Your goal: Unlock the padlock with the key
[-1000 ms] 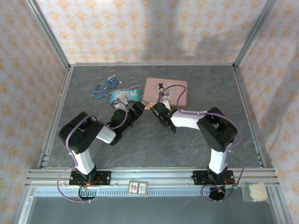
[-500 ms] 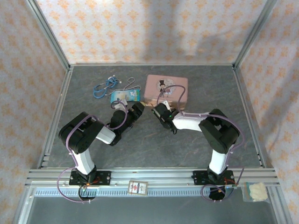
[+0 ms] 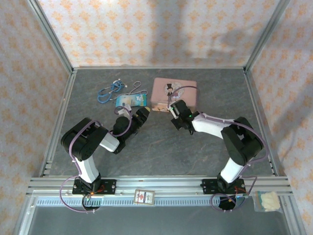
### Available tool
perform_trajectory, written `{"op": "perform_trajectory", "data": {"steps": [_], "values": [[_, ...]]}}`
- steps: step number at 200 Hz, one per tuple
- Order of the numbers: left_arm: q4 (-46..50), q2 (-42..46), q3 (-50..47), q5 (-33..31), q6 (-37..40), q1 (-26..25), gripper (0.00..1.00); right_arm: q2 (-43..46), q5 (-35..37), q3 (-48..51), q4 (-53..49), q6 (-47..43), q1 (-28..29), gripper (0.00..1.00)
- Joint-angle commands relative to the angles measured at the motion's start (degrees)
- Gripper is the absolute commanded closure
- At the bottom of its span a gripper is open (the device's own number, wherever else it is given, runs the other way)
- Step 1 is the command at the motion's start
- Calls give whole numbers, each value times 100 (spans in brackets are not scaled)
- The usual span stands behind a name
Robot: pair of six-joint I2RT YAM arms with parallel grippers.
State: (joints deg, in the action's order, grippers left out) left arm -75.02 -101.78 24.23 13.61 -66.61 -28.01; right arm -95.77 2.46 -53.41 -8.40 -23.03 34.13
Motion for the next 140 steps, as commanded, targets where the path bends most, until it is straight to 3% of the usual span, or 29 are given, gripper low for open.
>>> {"op": "perform_trajectory", "data": {"steps": [1, 107, 140], "values": [[-363, -71, -6, 223, -54, 67, 36, 233, -593, 63, 326, -668, -130, 100], [-771, -325, 25, 533, -255, 67, 39, -354, -987, -722, 347, -1547, -231, 100], [-692, -383, 137, 610, -256, 33, 40, -525, -1770, -1144, 100, -1404, -368, 100]]}}
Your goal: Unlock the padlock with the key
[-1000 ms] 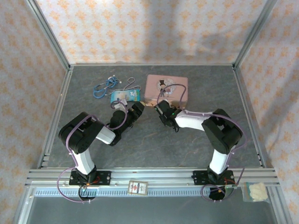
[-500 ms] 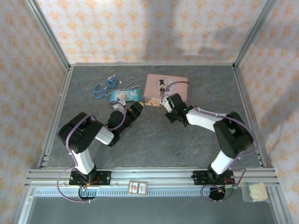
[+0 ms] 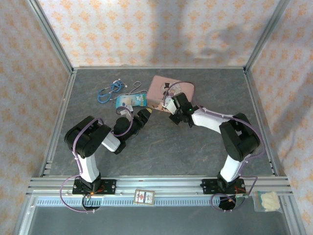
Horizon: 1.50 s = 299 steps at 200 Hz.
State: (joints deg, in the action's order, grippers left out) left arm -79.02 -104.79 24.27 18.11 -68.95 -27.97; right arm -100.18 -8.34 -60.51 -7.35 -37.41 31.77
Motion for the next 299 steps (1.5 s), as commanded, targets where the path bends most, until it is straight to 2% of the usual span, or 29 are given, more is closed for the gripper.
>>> {"op": "perform_trajectory", "data": {"steps": [1, 25, 82, 135, 215, 245, 299], "values": [[-286, -83, 140, 159, -22, 24, 40, -91, -723, -452, -13, 46, -138, 100], [-184, -159, 333, 121, -39, -63, 41, -294, -1106, -655, -216, 175, -162, 100], [-159, -329, 705, 56, -167, -139, 43, -358, -1354, -550, 206, 441, -161, 100], [299, -419, 1079, -124, 141, -208, 44, -504, -1923, -609, -47, 691, -184, 100], [1148, -898, 1660, -421, 811, -244, 57, -588, -2058, -558, 50, 909, -206, 100], [1194, -1001, 1769, -431, 874, -253, 67, -566, -2091, -530, 94, 927, -206, 100], [1411, -1126, 2023, -445, 1031, -273, 71, -504, -2093, -461, 127, 923, -206, 100]]}}
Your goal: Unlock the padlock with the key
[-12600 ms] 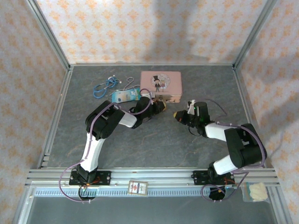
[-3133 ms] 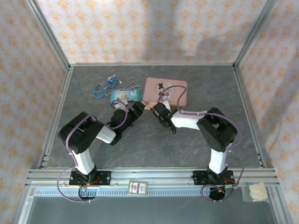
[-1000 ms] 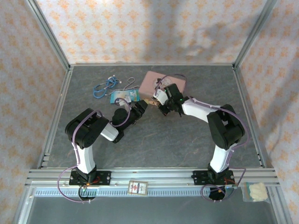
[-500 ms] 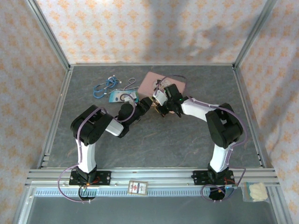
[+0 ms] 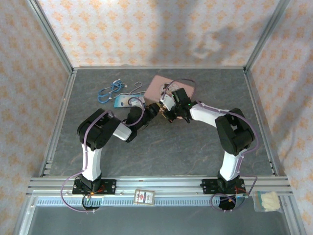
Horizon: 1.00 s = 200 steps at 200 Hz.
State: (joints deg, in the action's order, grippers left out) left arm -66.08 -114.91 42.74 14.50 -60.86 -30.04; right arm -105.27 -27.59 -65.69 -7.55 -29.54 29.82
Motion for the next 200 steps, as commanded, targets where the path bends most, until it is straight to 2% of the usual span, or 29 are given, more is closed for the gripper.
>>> {"op": "perform_trajectory", "data": {"steps": [1, 20, 44, 66, 105, 121, 168, 200], "values": [[120, -117, 183, -86, 223, -69, 71, 6, -168, 56, 148, 139, -12, 100], [158, -189, 251, -59, 225, -73, 80, 32, -172, 56, 184, 155, -12, 100], [138, -207, 258, -48, 223, -90, 100, 98, -142, 48, 192, 224, -12, 100], [139, -172, 197, -96, 259, -90, 100, 323, 6, 117, 268, 406, -11, 100], [-225, -180, 32, -55, 216, -89, 100, 882, 51, 121, 83, 1259, -33, 49], [-443, -207, -50, -35, 176, -102, 100, 1092, 114, 195, 21, 1810, -87, 38], [-725, -267, -206, -101, 152, -124, 100, 1818, 1474, 1011, 866, 3748, -266, 36], [-905, -297, -230, -237, 152, -201, 100, 1539, 2938, 1009, 882, 4911, -270, 35]]}}
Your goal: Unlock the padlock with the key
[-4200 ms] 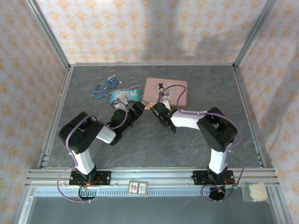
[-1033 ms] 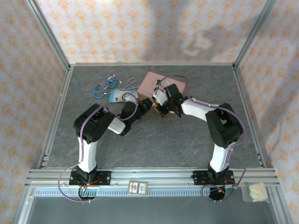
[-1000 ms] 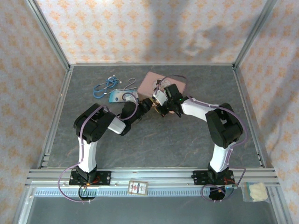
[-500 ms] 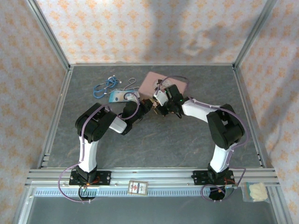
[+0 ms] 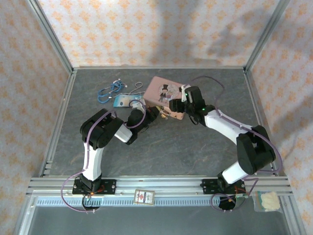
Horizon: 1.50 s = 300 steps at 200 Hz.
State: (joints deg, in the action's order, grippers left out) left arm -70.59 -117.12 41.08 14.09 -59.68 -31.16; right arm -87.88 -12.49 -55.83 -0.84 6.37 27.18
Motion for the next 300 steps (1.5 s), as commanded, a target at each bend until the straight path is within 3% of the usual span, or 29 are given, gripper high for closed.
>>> {"op": "perform_trajectory", "data": {"steps": [1, 31, 61, 117, 177, 218, 282, 294, 297, 300], "values": [[-464, -75, -69, -209, 35, -95, 100, -220, 1457, 17, 200, 1352, -4, 35], [-593, 39, -288, -633, 27, -170, 100, -472, 1600, 97, 567, 1791, -16, 35], [-861, 59, -489, -1115, -153, -213, 100, -945, 1867, -150, 250, 2191, -28, 34], [-1615, -154, -635, -1439, -563, -214, 100, -1209, 1847, 236, 538, 2482, -77, 34], [-1814, 80, -995, -1830, -577, -207, 100, -1075, 1373, 922, 1072, 2906, -726, 35], [-1639, 318, -1003, -1269, -543, -98, 100, -901, 1495, 895, 1039, 2603, -1041, 35], [-354, 1153, -1390, 109, -184, 108, 100, -52, 1796, 557, 1031, 1507, -1260, 32], [-32, 1236, -1424, 410, -122, 127, 100, 166, 1875, 547, 1018, 1351, -1259, 27], [40, 1263, -1431, 471, -92, 127, 100, 213, 1900, 547, 1010, 1322, -1263, 14], [133, 1286, -1442, 551, -57, 124, 100, 257, 1926, 555, 1000, 1286, -1259, 9]]}}
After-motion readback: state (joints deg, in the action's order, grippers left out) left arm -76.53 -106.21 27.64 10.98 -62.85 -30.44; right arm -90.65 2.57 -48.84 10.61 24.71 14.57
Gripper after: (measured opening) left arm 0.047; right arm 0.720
